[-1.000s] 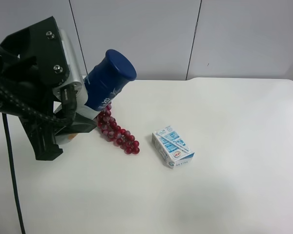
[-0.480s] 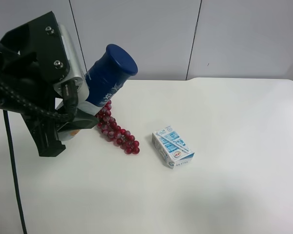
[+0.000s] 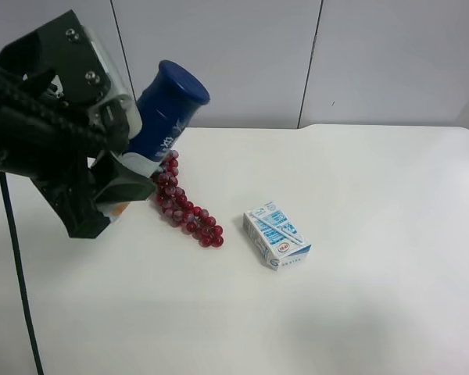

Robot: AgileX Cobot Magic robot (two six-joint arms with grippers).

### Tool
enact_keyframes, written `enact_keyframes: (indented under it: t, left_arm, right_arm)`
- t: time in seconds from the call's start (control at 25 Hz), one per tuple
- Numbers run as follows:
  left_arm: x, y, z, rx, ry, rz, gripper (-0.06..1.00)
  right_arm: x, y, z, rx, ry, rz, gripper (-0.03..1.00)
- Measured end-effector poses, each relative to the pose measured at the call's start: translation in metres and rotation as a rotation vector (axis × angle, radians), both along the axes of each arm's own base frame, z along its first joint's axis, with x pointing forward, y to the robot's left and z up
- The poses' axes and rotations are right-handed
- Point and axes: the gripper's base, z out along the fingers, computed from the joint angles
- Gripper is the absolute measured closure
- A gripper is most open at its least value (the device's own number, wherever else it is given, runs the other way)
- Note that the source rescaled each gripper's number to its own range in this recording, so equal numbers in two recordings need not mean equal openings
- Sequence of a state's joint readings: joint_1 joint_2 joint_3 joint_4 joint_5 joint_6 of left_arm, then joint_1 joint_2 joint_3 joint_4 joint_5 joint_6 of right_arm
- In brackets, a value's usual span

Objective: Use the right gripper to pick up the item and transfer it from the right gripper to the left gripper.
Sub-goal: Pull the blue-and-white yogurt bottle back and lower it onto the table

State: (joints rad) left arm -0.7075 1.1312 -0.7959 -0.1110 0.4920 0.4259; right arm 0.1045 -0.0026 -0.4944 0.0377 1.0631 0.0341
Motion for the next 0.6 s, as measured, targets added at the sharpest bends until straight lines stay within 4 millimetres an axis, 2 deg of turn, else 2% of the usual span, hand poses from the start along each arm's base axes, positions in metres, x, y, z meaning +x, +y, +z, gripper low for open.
enact_keyframes:
  t: [0.12,0.4,0.6]
  left_arm:
    - [0.017,0.019,-0.003,-0.021,0.044,0.149,0.89]
    - [0.056,0.081,-0.018,-0.003,0.124,0.478,0.89]
    - [0.074,0.111,-0.033,0.01,0.172,0.619,0.89]
  right_arm:
    - [0.0,0.0,0.0,0.0,0.0,0.0,-0.03]
    - [0.0,0.0,0.0,0.0,0.0,0.0,-0.03]
    - [0.0,0.0,0.0,0.0,0.0,0.0,-0.03]
